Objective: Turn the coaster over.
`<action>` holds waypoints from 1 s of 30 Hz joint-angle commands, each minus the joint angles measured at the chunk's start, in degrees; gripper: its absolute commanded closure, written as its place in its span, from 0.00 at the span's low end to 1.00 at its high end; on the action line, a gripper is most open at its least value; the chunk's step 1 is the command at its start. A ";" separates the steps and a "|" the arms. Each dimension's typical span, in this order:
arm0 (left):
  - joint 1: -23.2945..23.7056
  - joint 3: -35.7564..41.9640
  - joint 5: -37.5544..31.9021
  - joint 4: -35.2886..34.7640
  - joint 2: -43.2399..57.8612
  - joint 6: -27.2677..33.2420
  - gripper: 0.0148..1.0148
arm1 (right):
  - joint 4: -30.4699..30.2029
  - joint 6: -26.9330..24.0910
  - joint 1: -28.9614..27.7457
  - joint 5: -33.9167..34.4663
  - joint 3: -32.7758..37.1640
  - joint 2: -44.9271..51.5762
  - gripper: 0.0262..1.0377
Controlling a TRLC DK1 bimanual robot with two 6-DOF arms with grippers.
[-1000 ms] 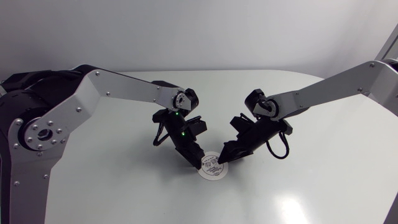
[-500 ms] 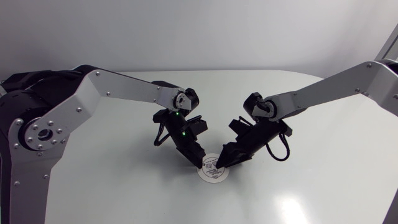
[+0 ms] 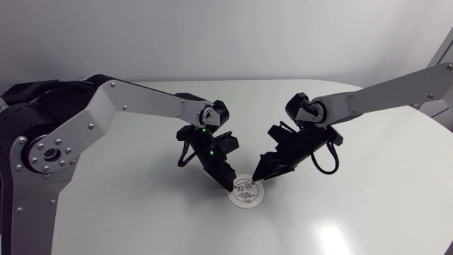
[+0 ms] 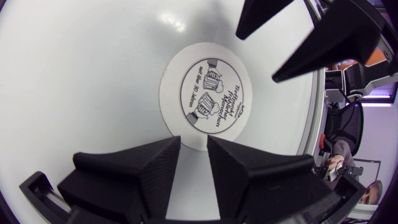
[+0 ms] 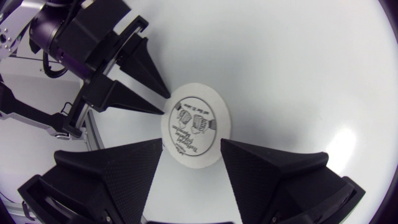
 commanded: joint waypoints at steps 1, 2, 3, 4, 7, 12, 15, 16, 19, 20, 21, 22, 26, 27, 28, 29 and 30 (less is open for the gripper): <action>-0.63 -2.30 -0.13 0.19 2.51 -0.53 0.68 | 0.95 -0.32 -1.34 0.84 -2.29 2.59 0.34; -0.63 -2.38 -0.13 0.28 2.51 -0.53 0.68 | 1.47 -0.32 -1.43 0.84 -2.90 2.94 0.34; -0.63 -2.47 -0.13 0.37 2.51 -0.44 0.68 | 2.44 -0.32 -1.43 0.84 -3.78 3.21 0.34; -0.54 -2.47 -0.04 0.37 2.51 -0.44 0.68 | 2.70 -0.23 -1.43 0.75 -4.31 3.65 0.34; -0.63 -2.47 -0.04 0.37 2.51 -0.44 0.68 | 3.67 -0.14 -1.43 0.40 -5.63 4.70 0.34; -0.63 -2.56 -0.04 0.55 2.43 -0.35 0.68 | 4.46 -0.06 -0.99 -0.39 -7.03 6.02 0.34; -0.63 -2.65 -0.04 0.63 2.43 -0.35 0.68 | 4.46 0.03 -0.63 -1.53 -7.39 6.55 0.34; -0.63 -2.65 -0.04 0.72 2.43 -0.35 0.68 | 4.29 0.03 -0.55 -2.15 -7.30 6.81 0.34; -0.63 -2.82 -0.13 0.81 2.34 -0.35 0.68 | 3.93 0.12 0.24 -3.29 -6.86 7.34 0.34; -0.63 -2.82 -0.13 0.81 2.34 -0.35 0.68 | 3.85 0.30 0.51 -3.73 -6.51 7.25 0.34; -0.63 -2.82 -0.13 0.90 2.25 -0.35 0.68 | 3.41 0.38 0.60 -4.26 -6.16 7.07 0.34; -0.71 -2.82 -0.13 0.90 2.25 -0.26 0.68 | 2.79 0.30 0.86 -4.78 -5.63 6.81 0.34; -0.71 -2.91 -0.13 0.99 2.25 -0.26 0.68 | 1.03 0.38 1.65 -6.10 -3.87 5.14 0.36; -0.71 -3.00 -0.13 0.99 2.25 -0.26 0.68 | 0.95 0.56 1.65 -6.28 -3.61 4.70 0.43; -0.71 -3.00 -0.13 1.07 2.16 -0.26 0.68 | 0.95 1.00 1.56 -6.28 -3.43 4.26 0.56; -0.71 -3.00 -0.04 1.07 2.16 -0.26 0.68 | 1.03 1.26 1.39 -6.19 -3.17 4.09 0.66; -0.71 -3.00 -0.13 1.07 2.16 -0.26 0.68 | 1.30 1.35 1.12 -6.28 -3.17 3.73 0.76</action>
